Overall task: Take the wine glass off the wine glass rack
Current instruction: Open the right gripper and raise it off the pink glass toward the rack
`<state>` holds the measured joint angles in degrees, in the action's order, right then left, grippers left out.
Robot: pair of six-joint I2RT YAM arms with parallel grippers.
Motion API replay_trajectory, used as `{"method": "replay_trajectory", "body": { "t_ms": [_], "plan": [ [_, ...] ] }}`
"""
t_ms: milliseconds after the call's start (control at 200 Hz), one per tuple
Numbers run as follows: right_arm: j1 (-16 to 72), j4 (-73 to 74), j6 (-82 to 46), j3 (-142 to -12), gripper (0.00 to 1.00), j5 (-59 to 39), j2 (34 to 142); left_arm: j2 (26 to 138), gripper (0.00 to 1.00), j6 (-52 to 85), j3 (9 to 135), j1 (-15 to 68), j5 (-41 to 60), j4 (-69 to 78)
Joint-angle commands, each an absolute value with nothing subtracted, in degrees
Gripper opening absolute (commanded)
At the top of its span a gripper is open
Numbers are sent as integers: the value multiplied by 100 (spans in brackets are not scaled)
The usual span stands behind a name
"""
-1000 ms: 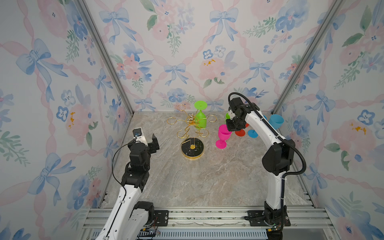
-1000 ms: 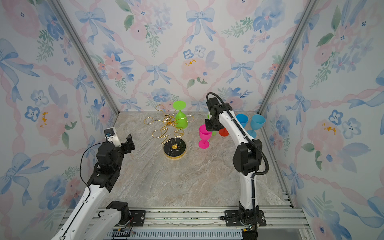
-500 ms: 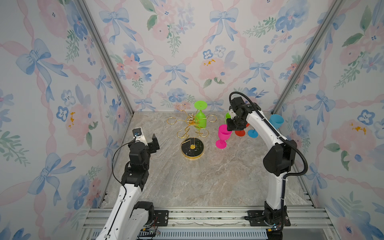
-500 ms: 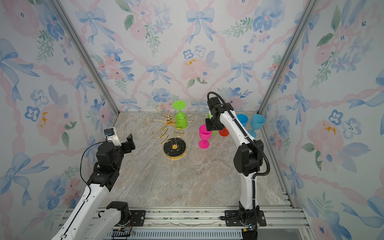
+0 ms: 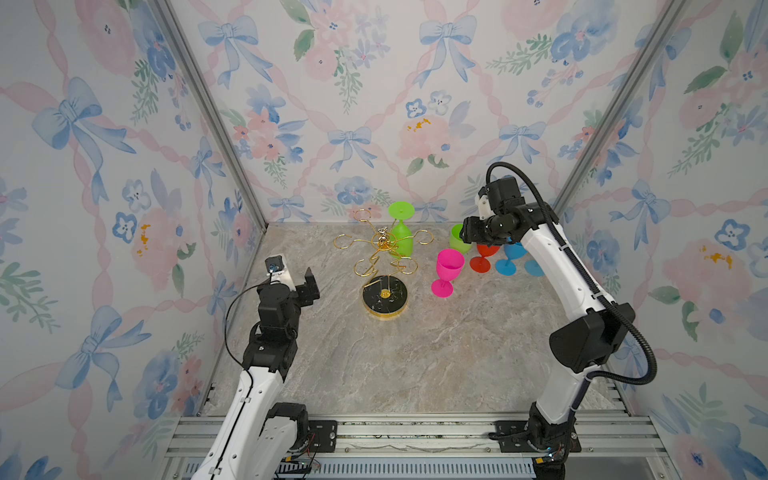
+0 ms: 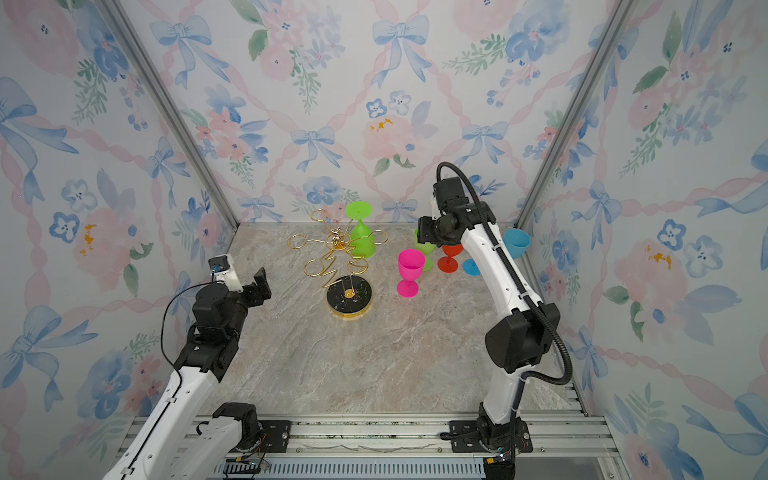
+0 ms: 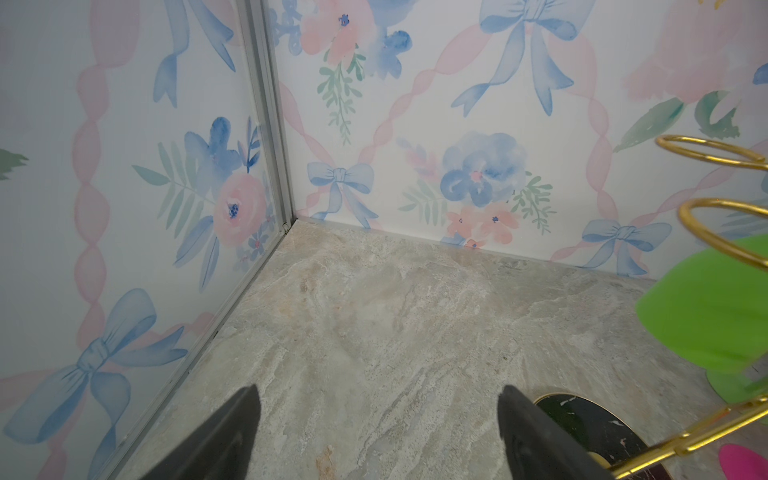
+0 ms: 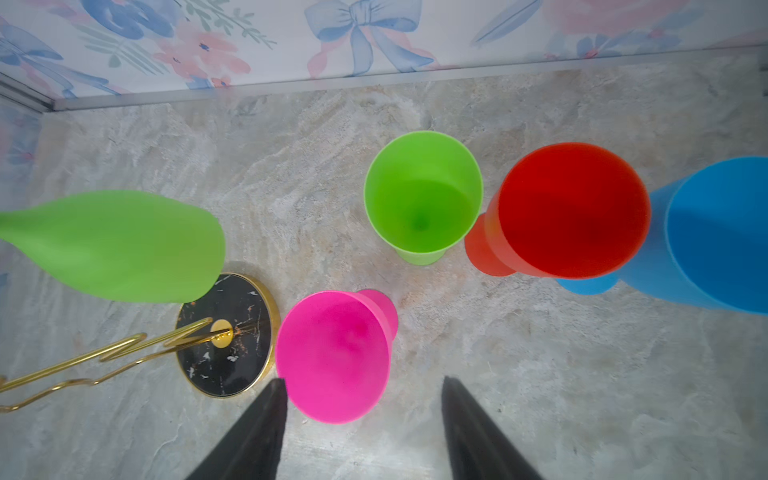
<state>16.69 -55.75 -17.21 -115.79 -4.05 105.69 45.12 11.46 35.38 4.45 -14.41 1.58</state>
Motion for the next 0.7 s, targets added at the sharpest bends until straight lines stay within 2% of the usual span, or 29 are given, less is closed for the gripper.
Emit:
{"method": "replay_trajectory", "body": {
  "t_ms": [0,105,235,695],
  "plan": [
    [1314,-4531,-2591,-11163,58,-1859,10323,4544,91,1297,3616,404,-1245,266],
    [1007,-3131,-3705,-10531,52,-3210,10176,4593,91,1310,3629,404,-1199,265],
    [936,-2108,-4563,-10402,50,-4187,10357,4565,91,1327,3622,391,-1211,271],
    [1344,-1890,-4825,-10945,49,-4888,10982,4575,91,1336,3605,387,-1192,286]
  ]
}}
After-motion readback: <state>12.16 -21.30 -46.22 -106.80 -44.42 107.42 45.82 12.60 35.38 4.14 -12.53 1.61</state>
